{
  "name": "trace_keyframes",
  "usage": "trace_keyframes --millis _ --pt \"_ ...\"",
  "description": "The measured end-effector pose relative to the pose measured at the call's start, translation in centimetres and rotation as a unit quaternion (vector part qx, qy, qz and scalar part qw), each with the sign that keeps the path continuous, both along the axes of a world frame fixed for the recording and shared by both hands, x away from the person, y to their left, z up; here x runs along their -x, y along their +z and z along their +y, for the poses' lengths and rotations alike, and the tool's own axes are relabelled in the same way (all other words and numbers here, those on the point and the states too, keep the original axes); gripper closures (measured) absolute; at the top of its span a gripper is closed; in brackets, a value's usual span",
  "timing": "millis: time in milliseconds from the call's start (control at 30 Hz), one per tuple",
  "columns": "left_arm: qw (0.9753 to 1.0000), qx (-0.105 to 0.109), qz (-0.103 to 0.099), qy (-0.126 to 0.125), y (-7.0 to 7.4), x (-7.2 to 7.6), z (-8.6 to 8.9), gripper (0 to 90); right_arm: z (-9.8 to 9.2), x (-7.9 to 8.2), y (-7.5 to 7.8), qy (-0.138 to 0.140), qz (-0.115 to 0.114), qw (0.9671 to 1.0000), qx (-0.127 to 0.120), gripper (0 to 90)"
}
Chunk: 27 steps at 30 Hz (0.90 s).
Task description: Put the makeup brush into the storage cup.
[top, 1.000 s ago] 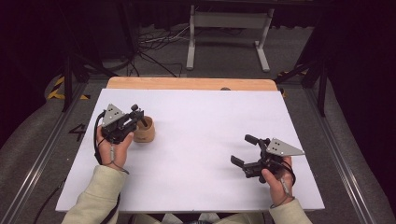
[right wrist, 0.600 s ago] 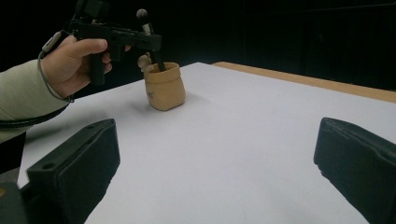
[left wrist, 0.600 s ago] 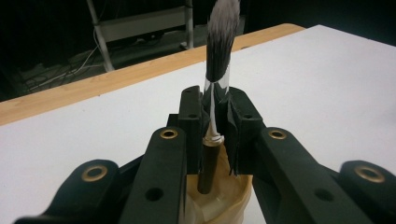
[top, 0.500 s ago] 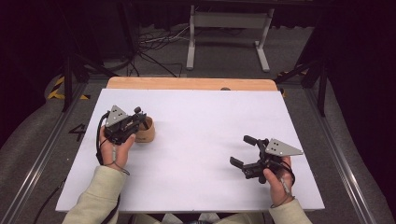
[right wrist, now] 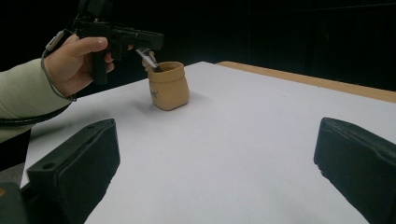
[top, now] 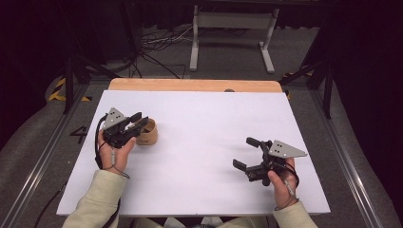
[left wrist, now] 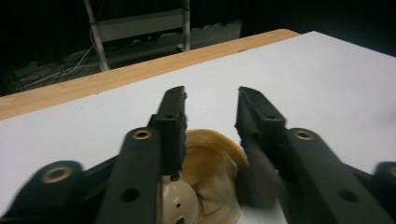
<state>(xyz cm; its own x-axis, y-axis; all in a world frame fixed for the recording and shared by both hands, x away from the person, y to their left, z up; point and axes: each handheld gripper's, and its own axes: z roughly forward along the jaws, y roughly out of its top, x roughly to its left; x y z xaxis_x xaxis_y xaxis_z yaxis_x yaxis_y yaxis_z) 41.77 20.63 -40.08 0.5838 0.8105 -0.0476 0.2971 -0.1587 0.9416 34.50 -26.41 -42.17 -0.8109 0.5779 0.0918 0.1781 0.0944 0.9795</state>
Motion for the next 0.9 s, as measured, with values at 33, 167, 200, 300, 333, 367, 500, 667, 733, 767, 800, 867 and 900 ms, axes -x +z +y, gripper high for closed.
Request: trace_keyframes --millis 33,167,200,300,333,367,500,667,733,767,800,867,900 --pt "1.0000 0.002 0.000 -0.002 0.0 0.1 0.1 55.3 0.0 0.0 0.0 0.001 0.000 1.0000 0.000 0.7" --pt "0.9997 0.018 -0.010 -0.010 0.4 0.6 0.4 40.9 0.1 -0.2 0.1 0.002 -0.002 1.0000 -0.003 0.7" --pt "0.9997 0.020 -0.011 -0.012 0.5 0.8 0.5 38.2 0.2 -0.3 0.1 0.003 -0.002 1.0000 -0.003 0.7" --pt "0.9995 0.022 -0.014 -0.020 0.9 1.3 0.6 31.5 0.4 -0.5 0.2 0.006 -0.002 1.0000 -0.003 0.7" --pt "0.9994 0.024 -0.017 -0.021 1.0 1.5 0.6 30.2 0.4 -0.6 0.2 0.007 -0.003 1.0000 -0.002 0.7" --pt "0.9993 0.024 -0.018 -0.024 1.1 1.8 0.6 29.4 0.5 -0.6 0.3 0.007 -0.003 1.0000 -0.002 0.7" --pt "0.9987 0.031 -0.020 -0.034 1.3 2.8 0.8 27.6 0.6 -0.9 0.4 0.010 -0.006 0.9999 -0.002 0.7" --pt "0.9979 0.037 -0.025 -0.048 1.2 3.9 1.3 22.5 0.5 -1.2 0.5 0.009 -0.006 0.9999 -0.001 0.7" --pt "0.9975 0.033 -0.026 -0.057 1.1 4.2 1.4 16.6 0.4 -1.3 0.5 0.008 -0.006 0.9999 -0.002 0.7" --pt "0.9971 0.034 -0.029 -0.061 1.0 4.4 1.4 13.3 0.4 -1.3 0.6 0.007 -0.006 1.0000 -0.002 0.7" --pt "0.9970 0.035 -0.028 -0.064 0.9 4.6 1.4 11.1 0.3 -1.4 0.6 0.007 -0.006 1.0000 -0.002 0.7" --pt "0.9966 0.037 -0.028 -0.068 0.6 5.1 1.5 8.0 0.2 -1.4 0.6 0.005 -0.007 1.0000 -0.001 0.7" --pt "0.9963 0.038 -0.031 -0.070 0.5 5.3 1.6 7.2 0.2 -1.4 0.6 0.004 -0.006 1.0000 -0.001 0.7"
